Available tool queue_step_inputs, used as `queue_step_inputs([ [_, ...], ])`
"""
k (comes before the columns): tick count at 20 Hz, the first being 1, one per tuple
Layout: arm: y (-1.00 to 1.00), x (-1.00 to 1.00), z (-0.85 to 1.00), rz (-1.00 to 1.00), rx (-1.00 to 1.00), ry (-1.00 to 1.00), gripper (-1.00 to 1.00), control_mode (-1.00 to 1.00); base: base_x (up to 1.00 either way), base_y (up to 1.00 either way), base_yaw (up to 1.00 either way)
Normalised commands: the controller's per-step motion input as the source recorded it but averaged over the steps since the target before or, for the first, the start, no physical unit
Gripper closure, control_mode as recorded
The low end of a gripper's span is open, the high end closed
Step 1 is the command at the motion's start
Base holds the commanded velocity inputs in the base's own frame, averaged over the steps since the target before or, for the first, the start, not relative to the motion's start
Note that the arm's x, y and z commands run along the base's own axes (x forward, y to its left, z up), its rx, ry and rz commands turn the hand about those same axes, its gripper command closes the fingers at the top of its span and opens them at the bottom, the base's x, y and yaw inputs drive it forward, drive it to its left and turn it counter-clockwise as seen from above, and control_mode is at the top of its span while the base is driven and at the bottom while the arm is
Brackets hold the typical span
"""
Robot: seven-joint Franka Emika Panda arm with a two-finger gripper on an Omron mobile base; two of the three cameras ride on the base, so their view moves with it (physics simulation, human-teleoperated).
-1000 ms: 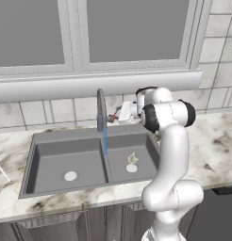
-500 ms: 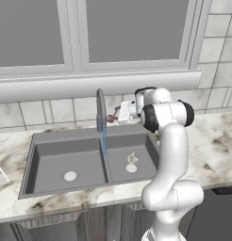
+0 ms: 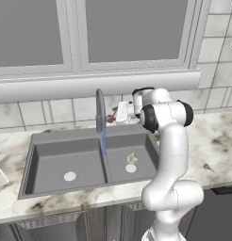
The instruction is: Turn on the sink faucet. Then move the garlic from the counter to the sink. Turn off the sink. Move the vegetable from the sink to the pot next to the stove. Finally move the pot to the rear left burner.
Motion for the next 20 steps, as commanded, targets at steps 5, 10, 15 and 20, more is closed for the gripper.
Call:
queue_step_inputs([
  [5, 0.61, 0.0, 0.04, 0.05, -0.01, 0.0, -1.0, -1.0, 0.0, 0.0, 0.0],
  [10, 0.79, 0.0, 0.11, 0.04, -0.02, 0.0, -1.0, -1.0, 0.0, 0.0, 0.0],
  [15, 0.83, 0.0, 0.17, 0.04, -0.03, 0.0, -1.0, -1.0, 0.0, 0.0, 0.0],
  [20, 0.84, 0.0, 0.15, 0.04, -0.03, 0.0, -1.0, -1.0, 0.0, 0.0, 0.0],
])
